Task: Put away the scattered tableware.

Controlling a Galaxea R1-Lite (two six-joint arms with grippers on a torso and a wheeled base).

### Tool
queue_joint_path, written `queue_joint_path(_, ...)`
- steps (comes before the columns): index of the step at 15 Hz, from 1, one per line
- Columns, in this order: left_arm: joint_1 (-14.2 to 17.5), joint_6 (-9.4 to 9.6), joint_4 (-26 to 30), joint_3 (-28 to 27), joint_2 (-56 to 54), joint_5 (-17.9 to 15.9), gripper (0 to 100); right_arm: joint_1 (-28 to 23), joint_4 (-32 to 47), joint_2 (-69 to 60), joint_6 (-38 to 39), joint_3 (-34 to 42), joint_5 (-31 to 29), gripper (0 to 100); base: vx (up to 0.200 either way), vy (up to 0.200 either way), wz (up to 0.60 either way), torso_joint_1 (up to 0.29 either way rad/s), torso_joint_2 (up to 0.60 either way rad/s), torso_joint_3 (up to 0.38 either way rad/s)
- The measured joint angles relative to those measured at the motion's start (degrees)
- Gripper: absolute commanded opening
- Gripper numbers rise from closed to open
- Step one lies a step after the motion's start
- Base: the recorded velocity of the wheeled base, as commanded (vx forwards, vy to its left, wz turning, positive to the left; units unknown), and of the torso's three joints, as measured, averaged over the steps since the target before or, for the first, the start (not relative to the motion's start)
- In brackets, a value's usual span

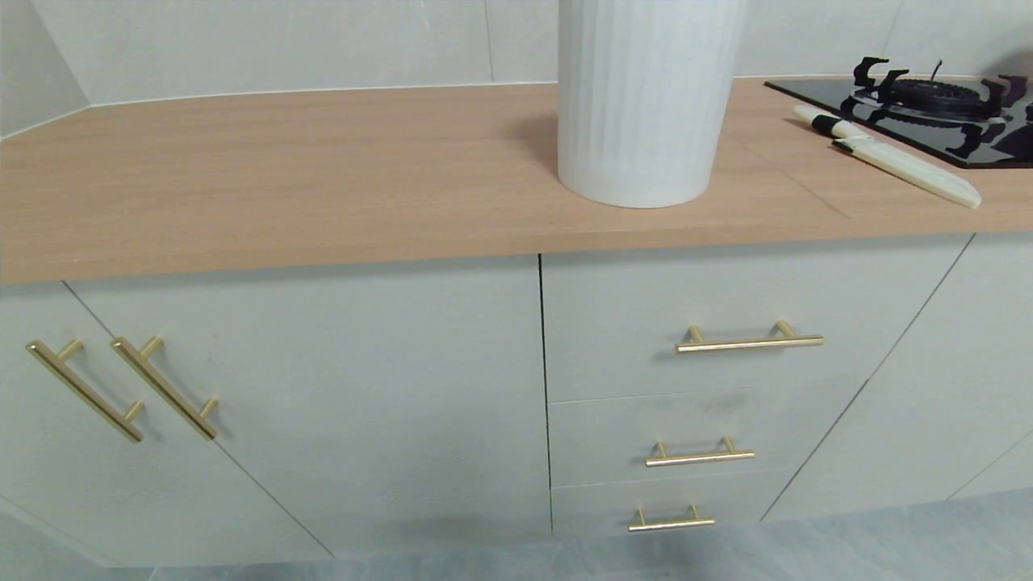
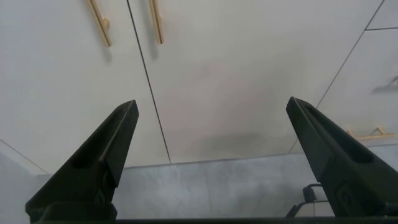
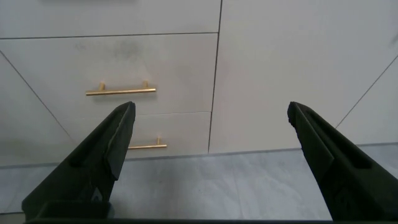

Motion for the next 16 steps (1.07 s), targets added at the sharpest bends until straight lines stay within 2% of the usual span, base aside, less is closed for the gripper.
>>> queue_joint_path(6,0.02,-0.02,0.0,0.0,0.0,0.0,100,0.0,0.0,0.0,0.02,0.0,0.02,100,0.0,-0.2,0.0,0.003,0.0,0.002)
queue_joint_path(12,0.02,0.0,0.04,-0.09,0.0,0.0,100,-0.06,0.0,0.02,0.0,0.0,0.02,100,0.0,0.0,0.0,0.0,0.0,0.0)
queue_joint_path(16,0.02,-0.17,0.0,-0.09,0.0,0.06,100,0.0,0.0,0.02,0.0,0.0,0.02,100,0.2,0.0,0.0,-0.001,0.0,0.002)
